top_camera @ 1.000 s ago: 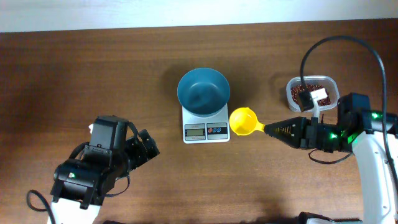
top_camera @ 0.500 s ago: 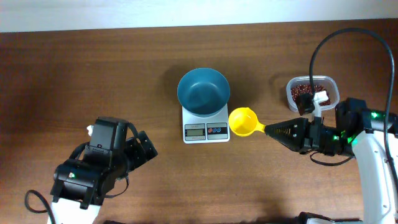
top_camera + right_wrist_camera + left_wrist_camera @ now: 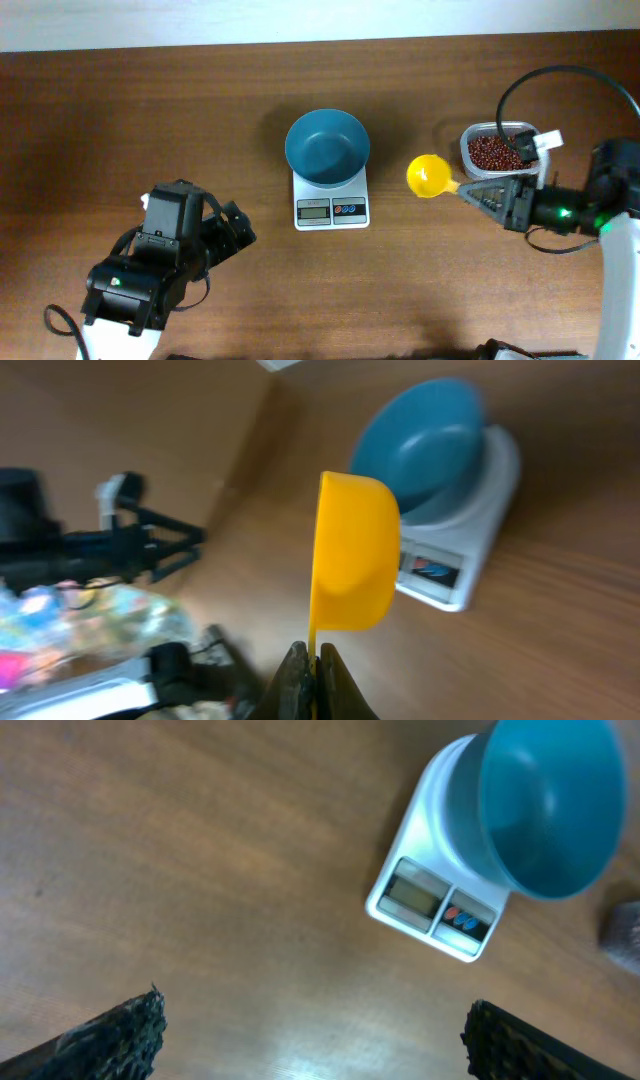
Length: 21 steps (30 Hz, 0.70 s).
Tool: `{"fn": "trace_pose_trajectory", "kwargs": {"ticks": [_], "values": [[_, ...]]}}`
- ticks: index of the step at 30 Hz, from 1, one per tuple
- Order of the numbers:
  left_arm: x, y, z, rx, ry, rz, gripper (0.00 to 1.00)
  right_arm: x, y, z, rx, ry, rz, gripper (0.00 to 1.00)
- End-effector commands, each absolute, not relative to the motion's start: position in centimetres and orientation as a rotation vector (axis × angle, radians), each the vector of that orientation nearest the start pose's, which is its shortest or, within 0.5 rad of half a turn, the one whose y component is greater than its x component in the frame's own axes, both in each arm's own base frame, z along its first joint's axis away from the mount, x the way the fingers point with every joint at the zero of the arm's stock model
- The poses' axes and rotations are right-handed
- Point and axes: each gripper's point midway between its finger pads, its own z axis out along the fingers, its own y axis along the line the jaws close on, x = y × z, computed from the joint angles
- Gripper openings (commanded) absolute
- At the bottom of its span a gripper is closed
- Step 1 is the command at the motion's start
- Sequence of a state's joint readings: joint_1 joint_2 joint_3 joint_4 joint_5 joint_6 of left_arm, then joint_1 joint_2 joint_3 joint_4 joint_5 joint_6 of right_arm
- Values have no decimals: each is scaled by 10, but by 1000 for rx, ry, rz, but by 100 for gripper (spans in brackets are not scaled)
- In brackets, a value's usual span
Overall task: Scoop item into bowl and weigh 50g on scale
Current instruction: 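Move the held scoop with the right gripper over the bean tub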
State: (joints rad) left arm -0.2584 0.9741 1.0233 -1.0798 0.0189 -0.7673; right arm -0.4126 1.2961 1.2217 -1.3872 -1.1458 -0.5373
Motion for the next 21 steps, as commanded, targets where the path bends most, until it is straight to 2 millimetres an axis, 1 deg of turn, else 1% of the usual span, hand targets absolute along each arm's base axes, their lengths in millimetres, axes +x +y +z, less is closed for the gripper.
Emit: {"fn": "trace_pose_trajectory", "kwargs": {"ticks": [1,4,7,9,10,12,13,14,15,16,18,19,21], "values": [[242,-67,206,-650,2504,-428,99,250,48,292,-245,2252,993,4],[247,-67,209,-647,2480,-431,99,242,46,299,-239,2256,913,4],[251,-68,212,-641,2460,-444,99,236,29,299,-135,2330,713,4],[259,-71,217,-624,2434,-462,99,228,17,308,-66,2344,561,4],[264,-74,220,-582,2421,-475,99,224,15,315,-54,2329,519,4],[275,-88,229,-391,2399,-521,99,212,15,333,-21,2277,444,4],[280,-95,231,-326,2394,-546,100,204,15,343,7,2246,410,4],[283,-98,229,-318,2399,-555,96,200,14,347,26,2233,384,4],[284,-98,226,-319,2409,-555,87,195,11,351,53,2223,346,4],[286,-99,222,-320,2425,-552,84,191,10,352,61,2219,322,4],[285,-107,215,-254,2467,-574,67,185,9,355,82,2213,297,4],[283,-112,212,-234,2487,-600,56,184,8,354,93,2215,294,4],[281,-122,206,-204,2521,-632,31,185,7,353,98,2220,292,4]]}}
